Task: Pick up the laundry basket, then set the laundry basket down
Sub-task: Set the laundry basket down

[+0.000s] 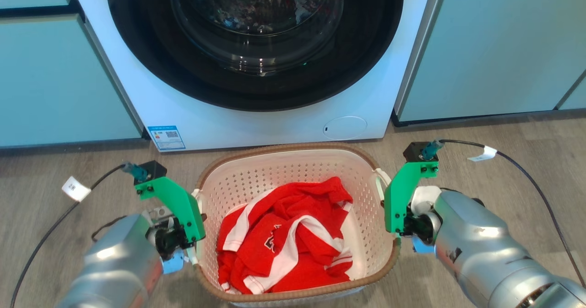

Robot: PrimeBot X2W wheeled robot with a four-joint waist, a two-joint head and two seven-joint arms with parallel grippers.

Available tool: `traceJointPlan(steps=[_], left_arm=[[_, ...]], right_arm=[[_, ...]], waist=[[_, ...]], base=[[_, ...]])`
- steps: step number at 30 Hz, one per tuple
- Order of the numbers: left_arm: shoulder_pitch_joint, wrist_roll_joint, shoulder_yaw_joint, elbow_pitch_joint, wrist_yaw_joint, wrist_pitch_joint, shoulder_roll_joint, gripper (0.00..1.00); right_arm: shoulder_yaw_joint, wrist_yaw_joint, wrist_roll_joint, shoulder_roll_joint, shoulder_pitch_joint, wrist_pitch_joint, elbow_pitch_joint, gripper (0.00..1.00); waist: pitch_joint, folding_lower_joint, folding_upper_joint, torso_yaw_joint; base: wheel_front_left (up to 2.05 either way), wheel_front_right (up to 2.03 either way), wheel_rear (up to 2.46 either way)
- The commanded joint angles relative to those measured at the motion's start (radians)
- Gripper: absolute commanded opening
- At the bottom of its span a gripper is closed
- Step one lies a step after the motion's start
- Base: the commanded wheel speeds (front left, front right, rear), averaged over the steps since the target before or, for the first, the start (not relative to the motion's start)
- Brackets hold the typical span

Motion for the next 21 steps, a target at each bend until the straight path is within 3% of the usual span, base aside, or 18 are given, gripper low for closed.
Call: traceJointPlan(steps=[1, 21], left_arm=[[-0.07, -0.017, 0.027, -0.005, -0.007, -0.021, 0.056, 0.0], [-0.084, -0.018, 0.013, -0.011, -0.007, -0.058, 0.062, 0.0]], right_arm=[[0.012, -0.003, 0.007, -0.016, -0.022, -0.009, 0.004, 0.0], [0.049, -0.003, 0.045, -0.016, -0.041, -0.044, 0.012, 0.0]], waist=[[0.0, 0.0001, -0.0001, 0.0], [0.031, 0.0001, -0.0001, -0.001]], base=[[0.0, 0.0, 0.0], [0.0, 0.0, 0.0]])
